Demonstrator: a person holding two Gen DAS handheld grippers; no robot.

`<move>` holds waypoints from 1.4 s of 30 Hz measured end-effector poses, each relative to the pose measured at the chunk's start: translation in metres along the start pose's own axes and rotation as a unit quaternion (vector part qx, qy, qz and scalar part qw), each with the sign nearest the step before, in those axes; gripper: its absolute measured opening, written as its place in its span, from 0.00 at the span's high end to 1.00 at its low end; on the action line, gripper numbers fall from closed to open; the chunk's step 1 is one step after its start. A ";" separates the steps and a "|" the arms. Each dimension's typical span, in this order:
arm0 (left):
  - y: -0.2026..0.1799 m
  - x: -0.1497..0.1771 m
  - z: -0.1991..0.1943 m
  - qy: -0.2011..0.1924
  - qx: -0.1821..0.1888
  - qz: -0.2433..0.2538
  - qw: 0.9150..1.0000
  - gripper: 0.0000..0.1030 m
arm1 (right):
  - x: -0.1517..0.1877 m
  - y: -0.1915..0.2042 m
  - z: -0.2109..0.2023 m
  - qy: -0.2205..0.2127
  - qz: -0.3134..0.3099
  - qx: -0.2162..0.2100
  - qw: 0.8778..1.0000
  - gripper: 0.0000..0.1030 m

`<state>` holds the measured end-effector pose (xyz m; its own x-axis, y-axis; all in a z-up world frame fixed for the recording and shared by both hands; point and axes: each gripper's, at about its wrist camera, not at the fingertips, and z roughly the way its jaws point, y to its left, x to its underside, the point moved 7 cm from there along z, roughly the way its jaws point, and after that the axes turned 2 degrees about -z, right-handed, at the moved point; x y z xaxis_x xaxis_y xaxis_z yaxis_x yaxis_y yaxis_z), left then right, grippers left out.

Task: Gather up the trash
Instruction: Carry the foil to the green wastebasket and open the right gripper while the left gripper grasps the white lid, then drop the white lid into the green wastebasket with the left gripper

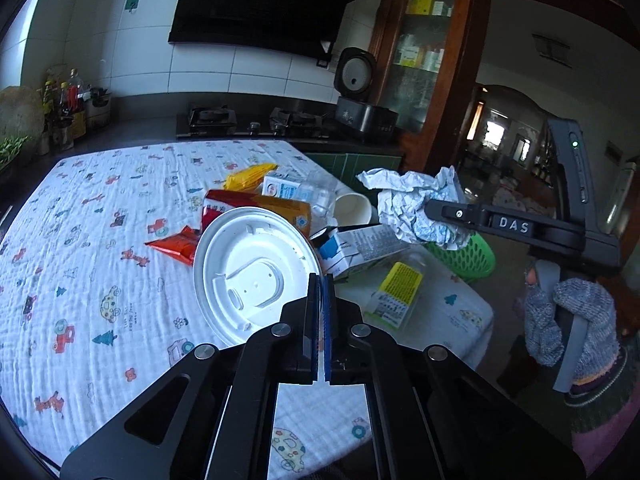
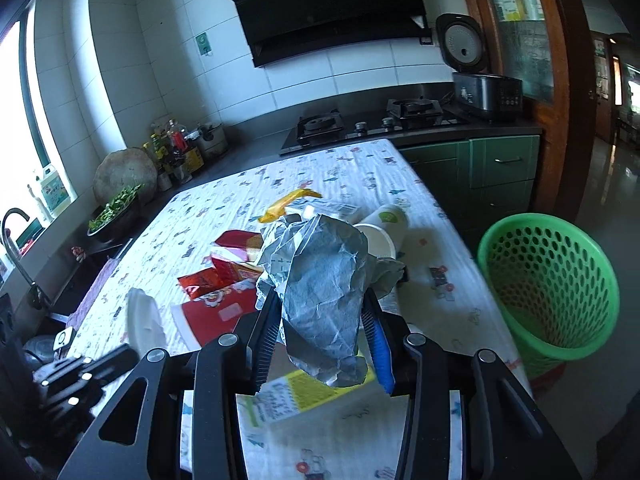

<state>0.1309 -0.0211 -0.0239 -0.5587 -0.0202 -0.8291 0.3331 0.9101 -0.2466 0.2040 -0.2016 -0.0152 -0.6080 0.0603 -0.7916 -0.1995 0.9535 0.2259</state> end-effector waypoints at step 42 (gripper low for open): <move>-0.269 -0.071 0.248 0.146 0.179 0.103 0.967 1.00 | 0.037 -0.298 -0.013 0.036 0.101 0.200 0.974 0.30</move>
<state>0.2695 -0.3667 -0.0230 -0.6266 0.3115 -0.7144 0.6726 0.6791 -0.2938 0.2310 -0.4877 -0.1047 -0.6590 0.2512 -0.7090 0.2354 0.9641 0.1228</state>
